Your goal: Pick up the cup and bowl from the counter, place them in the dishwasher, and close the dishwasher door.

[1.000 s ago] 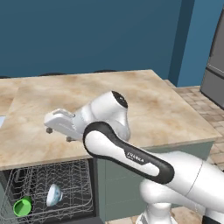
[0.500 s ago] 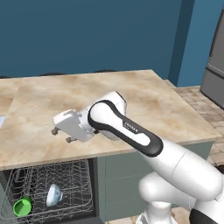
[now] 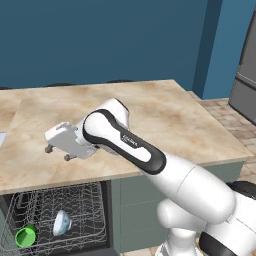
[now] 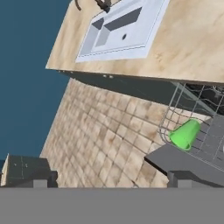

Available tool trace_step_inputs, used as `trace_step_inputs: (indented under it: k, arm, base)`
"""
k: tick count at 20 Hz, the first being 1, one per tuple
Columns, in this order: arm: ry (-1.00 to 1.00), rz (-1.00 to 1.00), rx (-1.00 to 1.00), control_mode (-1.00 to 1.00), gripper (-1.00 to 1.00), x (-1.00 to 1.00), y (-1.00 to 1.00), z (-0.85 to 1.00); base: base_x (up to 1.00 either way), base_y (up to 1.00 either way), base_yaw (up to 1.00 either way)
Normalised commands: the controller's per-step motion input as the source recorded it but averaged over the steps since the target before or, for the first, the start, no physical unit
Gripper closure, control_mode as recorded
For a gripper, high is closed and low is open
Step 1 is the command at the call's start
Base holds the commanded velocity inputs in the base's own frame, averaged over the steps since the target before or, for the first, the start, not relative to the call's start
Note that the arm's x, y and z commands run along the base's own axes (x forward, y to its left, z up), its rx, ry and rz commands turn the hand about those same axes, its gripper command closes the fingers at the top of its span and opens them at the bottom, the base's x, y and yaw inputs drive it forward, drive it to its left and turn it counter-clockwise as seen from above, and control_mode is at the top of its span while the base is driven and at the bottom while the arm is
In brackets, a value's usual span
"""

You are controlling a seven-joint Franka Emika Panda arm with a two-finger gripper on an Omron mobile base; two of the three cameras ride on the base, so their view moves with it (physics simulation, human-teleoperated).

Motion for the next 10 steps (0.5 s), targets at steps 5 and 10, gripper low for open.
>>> trace_step_inputs:
  k: [5, 10]
  arm:
    - [0.01, 0.00, -0.02, -1.00, -1.00, 0.17, 0.15, 0.00]
    - [0.00, 0.00, 0.00, -1.00, -1.00, 0.04, 0.00, 0.00]
  base:
    - [0.00, 0.00, 0.00]
    - [0.00, 0.00, 0.00]
